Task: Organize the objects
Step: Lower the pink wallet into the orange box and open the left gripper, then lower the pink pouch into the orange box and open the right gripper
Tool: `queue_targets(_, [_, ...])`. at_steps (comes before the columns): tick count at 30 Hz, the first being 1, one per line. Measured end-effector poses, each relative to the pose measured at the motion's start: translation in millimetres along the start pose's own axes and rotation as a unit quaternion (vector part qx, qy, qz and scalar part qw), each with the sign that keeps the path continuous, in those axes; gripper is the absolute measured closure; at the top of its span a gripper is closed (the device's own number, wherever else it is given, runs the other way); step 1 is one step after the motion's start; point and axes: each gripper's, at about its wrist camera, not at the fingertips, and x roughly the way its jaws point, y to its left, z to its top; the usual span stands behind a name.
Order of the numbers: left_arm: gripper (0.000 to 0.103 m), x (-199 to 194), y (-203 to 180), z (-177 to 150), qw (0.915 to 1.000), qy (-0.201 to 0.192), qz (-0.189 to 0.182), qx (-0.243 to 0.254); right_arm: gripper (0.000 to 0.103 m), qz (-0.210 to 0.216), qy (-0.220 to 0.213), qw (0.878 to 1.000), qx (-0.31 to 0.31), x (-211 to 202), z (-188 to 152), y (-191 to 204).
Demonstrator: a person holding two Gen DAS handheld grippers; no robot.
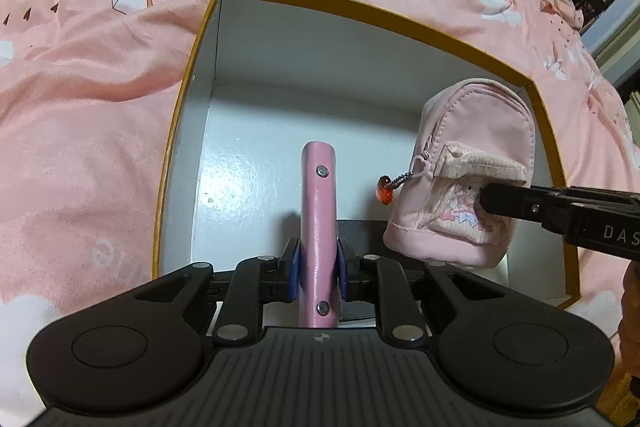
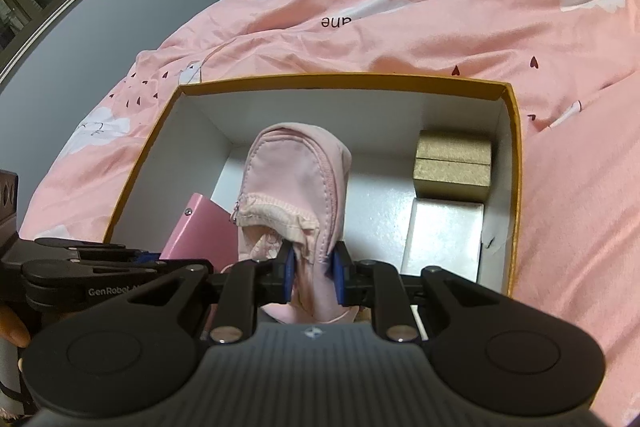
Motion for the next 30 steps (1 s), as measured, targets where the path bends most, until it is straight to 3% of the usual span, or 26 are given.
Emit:
queue_targets(4, [0.076,-11.3,-6.8,-0.3,0.9989,-0.021,0.027,0.031,0.083,0.000,0.002,1.000,-0.002,-1.0,-0.9,0.2])
queue_targets(7, [0.066,-30.9,-8.0,0.6,0.9973,-0.050,0.031,0.043,0.083,0.001,0.002,1.000,-0.004,-1.4,-0.6,1.3])
queue_targets(14, [0.066,-64.2,5.3,4.5,0.9944,-0.095,0.024,0.038,0.082,0.032,0.022,0.999,-0.010,5.9,5.0,11.1])
queue_targets(21, [0.066,-80.6,30.0,6.2,0.9914,-0.129,0.019,-0.004,0.082,0.100,0.088,0.991,-0.001,37.0,16.9,35.5])
queue_targets(30, [0.066,-75.7,51.7,-1.9,0.9899,-0.134,0.004,-0.046,0.082,0.122,0.178,0.976,0.033,90.6,18.8,50.3])
